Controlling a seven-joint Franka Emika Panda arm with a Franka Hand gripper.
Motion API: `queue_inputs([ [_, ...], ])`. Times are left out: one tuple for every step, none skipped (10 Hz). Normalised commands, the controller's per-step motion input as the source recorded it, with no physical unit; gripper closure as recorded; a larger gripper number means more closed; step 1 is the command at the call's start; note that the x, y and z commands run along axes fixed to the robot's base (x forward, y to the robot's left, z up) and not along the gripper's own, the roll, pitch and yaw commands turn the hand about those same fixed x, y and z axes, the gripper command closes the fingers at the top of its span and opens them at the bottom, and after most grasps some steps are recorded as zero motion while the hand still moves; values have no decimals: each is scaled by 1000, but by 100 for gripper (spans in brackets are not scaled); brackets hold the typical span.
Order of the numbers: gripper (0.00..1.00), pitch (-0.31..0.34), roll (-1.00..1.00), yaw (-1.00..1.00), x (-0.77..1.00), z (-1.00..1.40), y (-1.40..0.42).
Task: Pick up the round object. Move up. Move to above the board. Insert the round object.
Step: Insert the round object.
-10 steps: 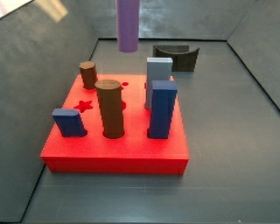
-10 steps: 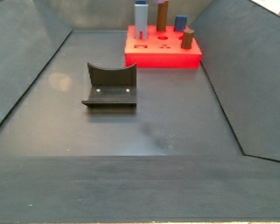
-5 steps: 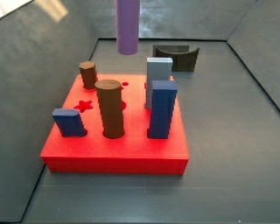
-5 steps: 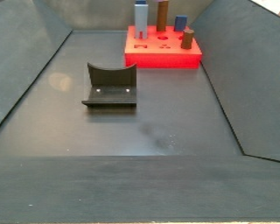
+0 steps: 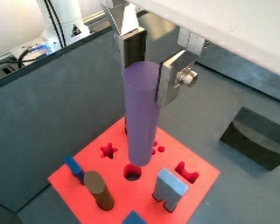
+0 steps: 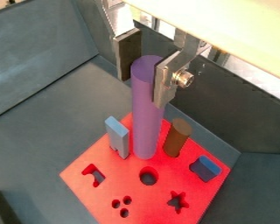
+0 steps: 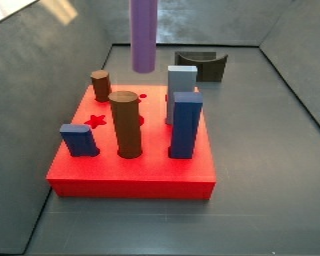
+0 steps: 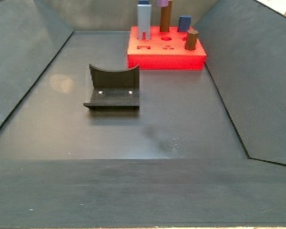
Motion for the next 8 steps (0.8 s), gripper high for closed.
queue_inputs([
  [100, -89, 46, 0, 0, -377, -137],
  [100, -84, 54, 6, 0, -366, -160],
  [100, -103, 63, 3, 0, -414, -157],
  [100, -106, 51, 0, 0, -426, -137],
  [100, -99, 41, 0, 0, -366, -111],
  [100, -74, 0, 0, 0, -211, -80],
  [100, 0, 0, 0, 77, -34, 0],
  [100, 10, -63, 0, 157, 0, 209],
])
